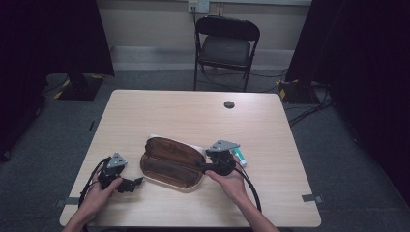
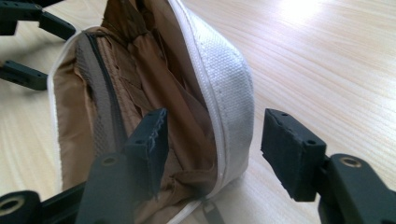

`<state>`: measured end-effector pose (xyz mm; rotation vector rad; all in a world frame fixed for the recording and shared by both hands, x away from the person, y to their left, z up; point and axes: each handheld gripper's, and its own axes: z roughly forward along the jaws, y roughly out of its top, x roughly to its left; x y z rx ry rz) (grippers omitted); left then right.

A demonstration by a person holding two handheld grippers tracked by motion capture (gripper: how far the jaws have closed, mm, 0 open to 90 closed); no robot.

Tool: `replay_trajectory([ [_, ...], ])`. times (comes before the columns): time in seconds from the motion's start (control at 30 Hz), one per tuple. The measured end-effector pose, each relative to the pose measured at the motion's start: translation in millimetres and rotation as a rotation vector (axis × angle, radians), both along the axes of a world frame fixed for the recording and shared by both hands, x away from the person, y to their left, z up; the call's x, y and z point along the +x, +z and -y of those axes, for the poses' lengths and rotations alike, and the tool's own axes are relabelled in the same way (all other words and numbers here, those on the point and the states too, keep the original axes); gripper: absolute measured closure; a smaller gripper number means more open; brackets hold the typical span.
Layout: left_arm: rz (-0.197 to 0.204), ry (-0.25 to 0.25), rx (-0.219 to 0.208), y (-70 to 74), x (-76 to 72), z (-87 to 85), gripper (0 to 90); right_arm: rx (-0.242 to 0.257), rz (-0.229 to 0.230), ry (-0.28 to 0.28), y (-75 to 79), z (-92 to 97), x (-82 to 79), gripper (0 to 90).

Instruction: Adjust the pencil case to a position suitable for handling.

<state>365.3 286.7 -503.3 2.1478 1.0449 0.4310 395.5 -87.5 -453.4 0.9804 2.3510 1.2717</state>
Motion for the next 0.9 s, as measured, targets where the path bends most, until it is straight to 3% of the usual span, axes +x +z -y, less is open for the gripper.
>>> replay_trajectory([
  [0.17, 0.000, 0.000, 0.000, 0.0, -0.1, 0.0, 0.0, -0.006, 0.017, 0.006, -4.0, -4.2, 2.2, 47.2],
  [0.27, 0.000, 0.000, 0.000, 0.0, -0.4, -0.2, 0.0, -0.040, 0.013, 0.004, -8.5, -4.7, 4.7, 51.2],
  [0.4, 0.002, -0.001, 0.003, 0.1, -0.6, -0.6, 0.0, -0.047, -0.001, -0.008, -12.5, -4.2, 7.2, 57.3],
  [0.73, 0.004, 0.001, 0.004, 0.1, -2.3, -1.9, 0.0, -0.036, -0.007, -0.032, -15.4, 0.8, 9.2, 73.3],
  [0.9, 0.004, -0.002, 0.006, 0.2, -2.1, -2.0, 0.0, -0.029, -0.015, -0.032, -15.7, 5.4, 10.2, 76.7],
])
